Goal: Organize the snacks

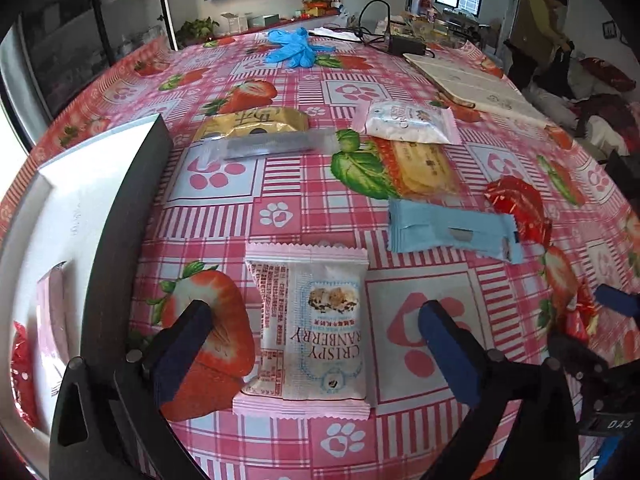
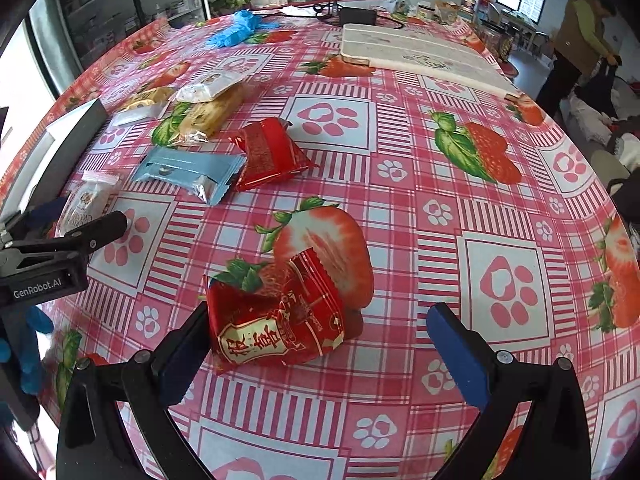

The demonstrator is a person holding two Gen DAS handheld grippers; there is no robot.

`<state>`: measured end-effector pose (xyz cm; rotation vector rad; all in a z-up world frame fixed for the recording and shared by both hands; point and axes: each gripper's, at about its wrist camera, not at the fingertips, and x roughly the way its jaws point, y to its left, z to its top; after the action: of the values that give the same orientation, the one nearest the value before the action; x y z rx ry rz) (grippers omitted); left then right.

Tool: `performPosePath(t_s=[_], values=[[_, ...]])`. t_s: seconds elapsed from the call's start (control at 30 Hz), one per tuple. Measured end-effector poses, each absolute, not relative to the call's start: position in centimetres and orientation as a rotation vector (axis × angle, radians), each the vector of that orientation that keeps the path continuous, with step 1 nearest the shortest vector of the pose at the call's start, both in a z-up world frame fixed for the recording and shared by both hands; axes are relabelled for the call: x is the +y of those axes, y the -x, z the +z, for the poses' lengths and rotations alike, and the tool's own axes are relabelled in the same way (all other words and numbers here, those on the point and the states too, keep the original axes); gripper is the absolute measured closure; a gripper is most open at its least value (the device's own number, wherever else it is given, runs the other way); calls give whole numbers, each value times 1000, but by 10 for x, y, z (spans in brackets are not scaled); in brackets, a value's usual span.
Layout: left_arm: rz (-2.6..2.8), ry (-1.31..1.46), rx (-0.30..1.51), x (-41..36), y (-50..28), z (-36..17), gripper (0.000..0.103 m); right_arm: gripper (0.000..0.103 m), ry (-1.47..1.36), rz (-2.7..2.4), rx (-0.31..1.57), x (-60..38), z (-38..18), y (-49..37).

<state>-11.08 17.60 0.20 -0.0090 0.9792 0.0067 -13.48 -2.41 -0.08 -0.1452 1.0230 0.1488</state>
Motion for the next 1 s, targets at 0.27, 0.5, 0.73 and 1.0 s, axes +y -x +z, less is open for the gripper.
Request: performPosePath(t_s=[0.27, 0.5, 0.73, 1.0], values=[[13, 17, 950, 176, 114, 1, 0, 0, 119, 119, 906, -23, -4, 145], [13, 16, 949, 177, 115, 1, 0, 0, 118, 119, 878, -24, -5, 149], [11, 16, 949, 178, 115, 1, 0, 0, 118, 119, 877, -24, -5, 149], [10, 16, 949, 178, 116, 1, 0, 0, 118, 119, 877, -23, -5, 149]])
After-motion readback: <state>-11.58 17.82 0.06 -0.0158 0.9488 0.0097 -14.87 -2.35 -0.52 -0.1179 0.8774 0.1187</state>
